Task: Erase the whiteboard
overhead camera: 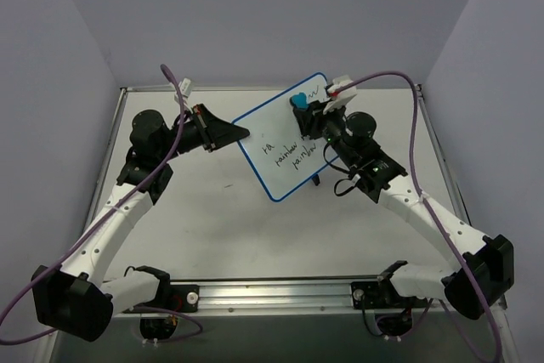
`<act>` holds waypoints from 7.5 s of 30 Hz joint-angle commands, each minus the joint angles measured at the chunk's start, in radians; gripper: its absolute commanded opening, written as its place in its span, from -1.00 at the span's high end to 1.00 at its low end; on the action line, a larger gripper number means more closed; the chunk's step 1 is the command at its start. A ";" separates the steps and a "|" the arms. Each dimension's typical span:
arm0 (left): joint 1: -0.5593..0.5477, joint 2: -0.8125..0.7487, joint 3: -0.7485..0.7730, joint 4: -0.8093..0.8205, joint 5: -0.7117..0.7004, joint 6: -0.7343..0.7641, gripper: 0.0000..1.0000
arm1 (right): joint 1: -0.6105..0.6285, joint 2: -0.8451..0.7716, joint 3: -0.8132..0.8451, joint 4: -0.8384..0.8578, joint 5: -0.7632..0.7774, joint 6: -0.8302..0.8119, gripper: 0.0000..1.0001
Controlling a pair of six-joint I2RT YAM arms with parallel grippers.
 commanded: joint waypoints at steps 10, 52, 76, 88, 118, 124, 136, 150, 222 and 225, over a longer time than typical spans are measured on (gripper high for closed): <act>-0.021 -0.075 0.080 0.338 0.164 0.017 0.95 | 0.233 0.037 0.064 -0.186 0.029 0.013 0.80; -0.022 -0.097 0.031 0.438 0.285 0.042 0.95 | -0.182 0.096 0.181 -0.270 -0.105 -0.046 0.86; -0.022 -0.084 0.031 0.453 0.255 0.035 0.95 | -0.098 0.044 0.122 -0.364 -0.167 -0.031 0.90; -0.024 -0.109 0.033 0.398 0.282 0.074 0.95 | -0.210 0.164 0.230 -0.345 -0.200 -0.037 0.87; -0.027 -0.113 0.045 0.372 0.197 0.091 0.95 | -0.032 0.047 -0.036 -0.359 -0.190 0.070 0.88; -0.028 -0.121 0.033 0.366 0.216 0.089 0.95 | -0.070 0.127 0.163 -0.384 -0.176 0.027 0.88; -0.032 -0.141 0.027 0.311 0.220 0.114 0.95 | -0.110 0.219 0.348 -0.367 -0.193 -0.036 0.86; -0.030 -0.138 0.016 0.361 0.180 0.098 0.95 | -0.143 0.133 0.028 -0.381 -0.369 -0.013 0.87; -0.061 -0.152 -0.099 0.292 -0.205 -0.004 0.95 | 0.110 0.188 0.029 -0.169 -0.096 0.073 0.85; -0.052 -0.138 -0.113 0.321 -0.202 -0.021 0.95 | 0.194 0.184 0.044 -0.164 -0.113 0.078 0.85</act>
